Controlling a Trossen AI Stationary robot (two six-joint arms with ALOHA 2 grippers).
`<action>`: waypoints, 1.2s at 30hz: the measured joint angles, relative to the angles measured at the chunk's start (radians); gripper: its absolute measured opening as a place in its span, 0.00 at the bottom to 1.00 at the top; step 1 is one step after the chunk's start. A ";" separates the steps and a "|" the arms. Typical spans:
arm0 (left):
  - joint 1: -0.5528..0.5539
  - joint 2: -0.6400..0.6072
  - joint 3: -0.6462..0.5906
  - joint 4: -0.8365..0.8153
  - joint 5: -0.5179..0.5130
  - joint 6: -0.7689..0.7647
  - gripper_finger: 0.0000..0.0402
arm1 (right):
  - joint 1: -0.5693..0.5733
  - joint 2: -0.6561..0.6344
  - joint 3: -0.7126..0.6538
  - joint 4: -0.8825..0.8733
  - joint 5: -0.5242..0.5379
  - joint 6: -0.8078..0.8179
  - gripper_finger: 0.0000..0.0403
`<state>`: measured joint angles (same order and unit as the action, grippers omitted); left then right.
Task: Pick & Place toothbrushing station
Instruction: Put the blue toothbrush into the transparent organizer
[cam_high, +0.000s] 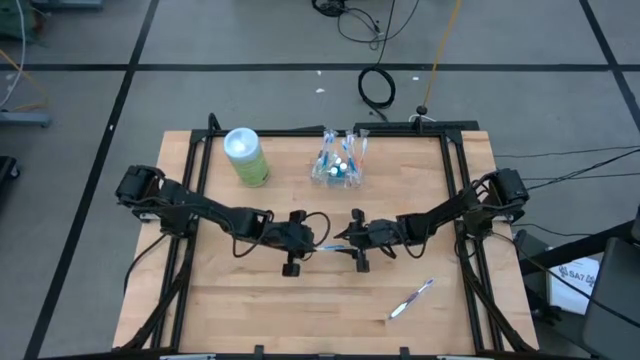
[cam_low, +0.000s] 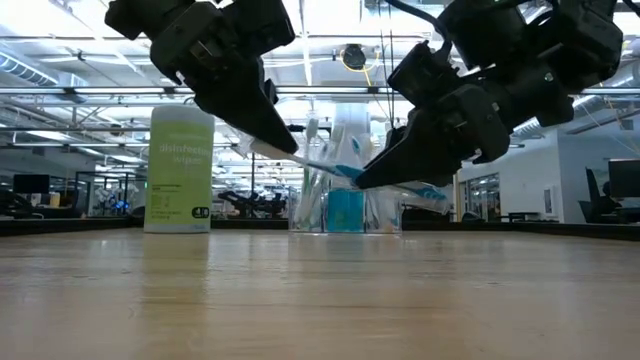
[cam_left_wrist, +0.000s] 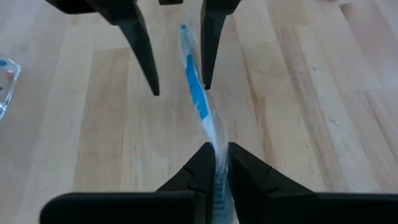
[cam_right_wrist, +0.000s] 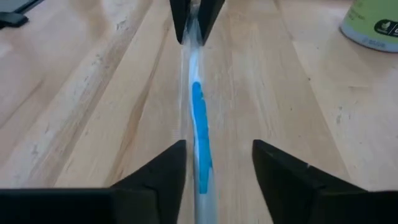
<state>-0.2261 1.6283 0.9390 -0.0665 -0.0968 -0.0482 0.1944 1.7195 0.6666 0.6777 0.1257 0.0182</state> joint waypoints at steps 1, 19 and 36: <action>0.003 0.000 0.000 -0.003 0.000 0.001 0.10 | -0.002 0.000 0.000 0.001 0.000 -0.002 0.42; 0.008 0.000 0.000 -0.015 -0.063 -0.087 0.10 | -0.005 0.000 -0.001 0.007 0.001 0.078 0.07; 0.008 0.000 0.001 -0.005 -0.247 -0.089 0.39 | -0.007 0.000 -0.002 0.005 0.037 0.139 0.07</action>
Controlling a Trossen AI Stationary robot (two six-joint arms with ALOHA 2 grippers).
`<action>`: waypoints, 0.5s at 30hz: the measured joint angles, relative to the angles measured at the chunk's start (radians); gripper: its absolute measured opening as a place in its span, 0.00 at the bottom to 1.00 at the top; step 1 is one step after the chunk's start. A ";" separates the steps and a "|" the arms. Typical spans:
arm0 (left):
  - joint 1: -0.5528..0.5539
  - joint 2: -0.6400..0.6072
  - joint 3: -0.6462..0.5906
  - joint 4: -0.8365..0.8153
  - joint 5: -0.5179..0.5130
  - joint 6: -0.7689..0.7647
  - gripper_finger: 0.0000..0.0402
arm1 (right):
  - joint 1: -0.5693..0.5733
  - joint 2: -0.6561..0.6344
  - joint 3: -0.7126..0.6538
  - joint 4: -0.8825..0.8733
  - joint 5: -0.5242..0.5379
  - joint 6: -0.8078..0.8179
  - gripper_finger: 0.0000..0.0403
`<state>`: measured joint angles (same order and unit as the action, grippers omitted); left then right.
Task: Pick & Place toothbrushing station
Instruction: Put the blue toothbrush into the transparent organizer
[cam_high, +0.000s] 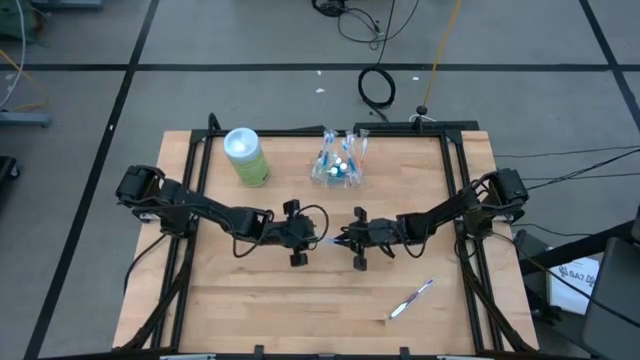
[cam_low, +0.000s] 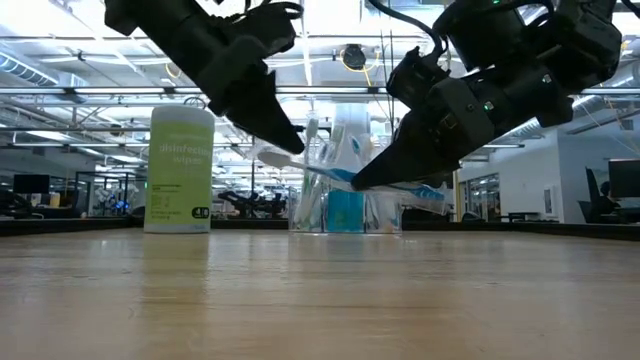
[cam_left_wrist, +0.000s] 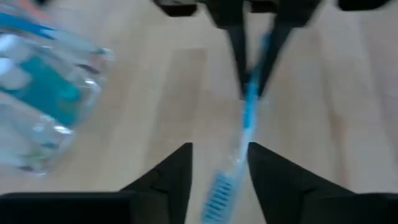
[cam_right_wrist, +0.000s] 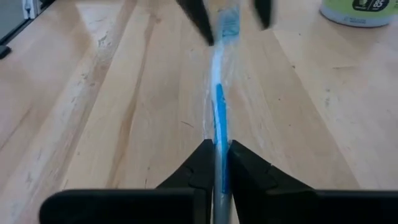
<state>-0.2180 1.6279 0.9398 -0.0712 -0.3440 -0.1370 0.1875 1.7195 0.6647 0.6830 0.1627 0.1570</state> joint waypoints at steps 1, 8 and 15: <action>0.000 0.000 0.000 0.005 -0.027 -0.002 0.42 | 0.000 0.000 0.000 0.000 0.000 -0.001 0.07; 0.001 -0.069 0.000 0.035 -0.040 -0.110 0.52 | 0.001 -0.003 0.000 -0.001 0.056 -0.024 0.05; -0.031 -0.207 0.001 0.043 -0.067 -0.287 0.53 | 0.073 -0.004 0.000 0.075 0.301 -0.274 0.05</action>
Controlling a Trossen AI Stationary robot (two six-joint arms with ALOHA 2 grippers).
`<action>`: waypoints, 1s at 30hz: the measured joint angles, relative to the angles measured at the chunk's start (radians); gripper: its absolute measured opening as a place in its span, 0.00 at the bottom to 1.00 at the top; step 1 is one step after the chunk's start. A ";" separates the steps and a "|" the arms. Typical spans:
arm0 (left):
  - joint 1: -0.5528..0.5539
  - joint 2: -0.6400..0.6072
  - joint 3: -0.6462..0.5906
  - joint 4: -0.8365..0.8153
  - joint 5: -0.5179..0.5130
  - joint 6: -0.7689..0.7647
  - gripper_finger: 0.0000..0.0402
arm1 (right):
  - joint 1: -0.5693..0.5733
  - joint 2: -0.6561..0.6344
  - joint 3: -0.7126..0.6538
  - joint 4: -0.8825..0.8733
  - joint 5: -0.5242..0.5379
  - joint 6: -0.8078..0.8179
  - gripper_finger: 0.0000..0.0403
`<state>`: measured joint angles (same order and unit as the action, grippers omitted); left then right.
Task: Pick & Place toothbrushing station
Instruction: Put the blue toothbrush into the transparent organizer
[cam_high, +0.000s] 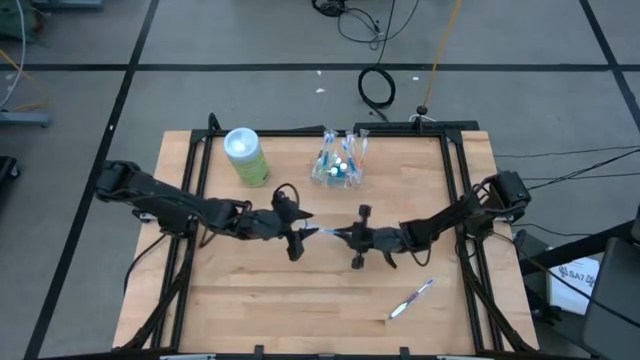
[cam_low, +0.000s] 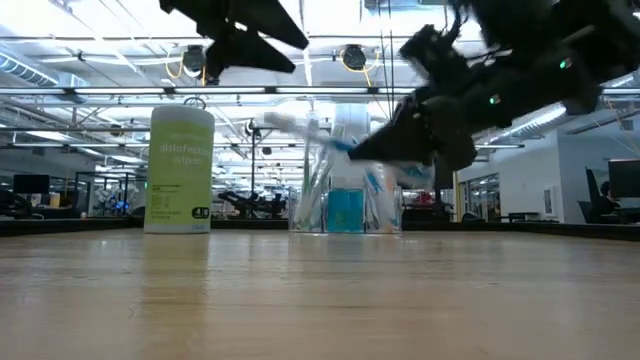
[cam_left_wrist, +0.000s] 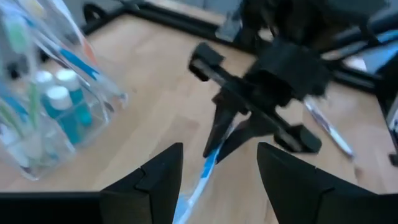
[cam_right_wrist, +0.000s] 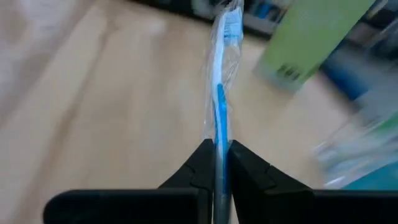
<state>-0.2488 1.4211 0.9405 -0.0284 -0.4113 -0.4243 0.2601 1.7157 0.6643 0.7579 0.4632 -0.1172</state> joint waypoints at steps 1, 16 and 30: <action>-0.007 -0.006 0.000 0.004 -0.026 0.000 0.53 | 0.019 0.000 0.000 0.028 0.054 -0.064 0.05; -0.033 0.000 0.000 0.153 -0.176 0.061 0.53 | 0.139 -0.001 0.000 0.702 0.383 -0.650 0.05; -0.012 0.000 -0.001 0.375 -0.131 0.265 0.53 | 0.054 -0.001 0.000 0.692 0.197 -0.496 0.05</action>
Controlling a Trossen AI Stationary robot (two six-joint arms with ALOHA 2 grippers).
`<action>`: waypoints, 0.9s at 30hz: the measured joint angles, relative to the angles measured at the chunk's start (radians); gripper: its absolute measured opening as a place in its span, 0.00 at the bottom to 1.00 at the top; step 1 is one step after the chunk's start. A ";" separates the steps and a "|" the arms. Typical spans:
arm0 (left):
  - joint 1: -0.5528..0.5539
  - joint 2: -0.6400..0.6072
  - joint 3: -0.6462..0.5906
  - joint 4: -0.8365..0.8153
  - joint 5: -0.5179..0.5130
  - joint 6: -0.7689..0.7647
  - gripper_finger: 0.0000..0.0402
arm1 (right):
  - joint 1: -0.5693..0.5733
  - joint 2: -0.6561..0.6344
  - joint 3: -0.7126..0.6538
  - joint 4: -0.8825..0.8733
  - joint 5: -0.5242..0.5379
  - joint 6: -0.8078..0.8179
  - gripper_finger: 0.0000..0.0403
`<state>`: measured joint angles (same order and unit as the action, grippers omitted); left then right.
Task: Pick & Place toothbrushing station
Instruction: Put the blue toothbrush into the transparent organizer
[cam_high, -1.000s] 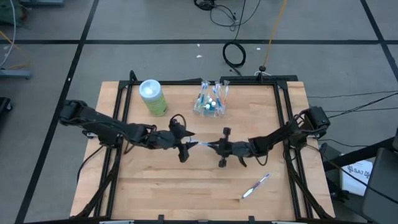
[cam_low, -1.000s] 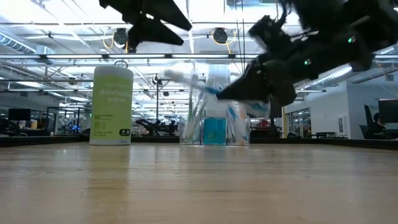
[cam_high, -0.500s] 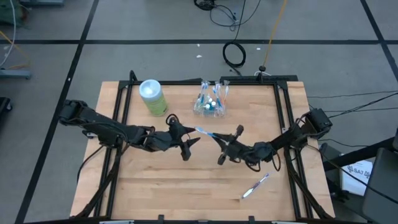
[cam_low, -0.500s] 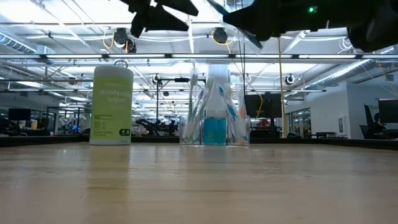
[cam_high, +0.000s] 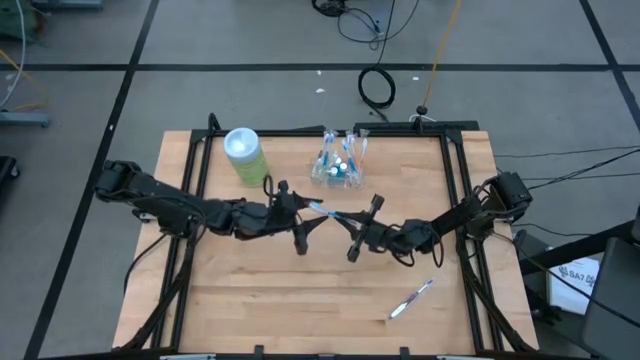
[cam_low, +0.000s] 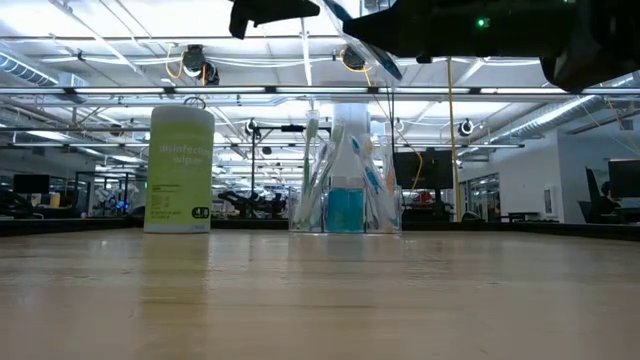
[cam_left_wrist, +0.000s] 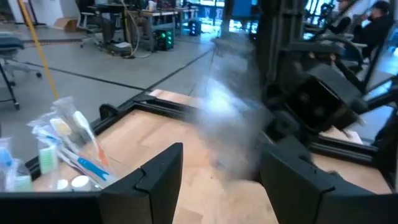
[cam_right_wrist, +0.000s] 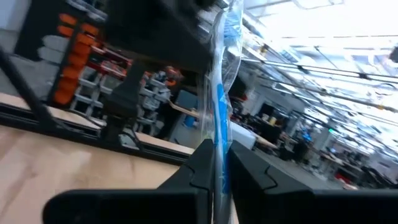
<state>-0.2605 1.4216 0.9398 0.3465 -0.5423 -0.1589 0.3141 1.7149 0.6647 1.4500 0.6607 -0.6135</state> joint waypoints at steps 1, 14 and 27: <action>0.006 0.000 0.000 0.004 0.000 -0.001 0.53 | -0.001 0.000 0.000 -0.002 -0.017 0.000 0.05; 0.031 0.000 0.000 0.002 0.002 -0.029 0.53 | -0.012 0.000 0.000 0.004 -0.034 0.001 0.06; 0.030 0.000 0.000 0.002 0.008 -0.002 0.21 | -0.013 0.000 0.000 -0.007 -0.029 0.001 0.06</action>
<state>-0.2302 1.4212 0.9401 0.3481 -0.5340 -0.1606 0.3016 1.7149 0.6647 1.4429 0.6315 -0.6125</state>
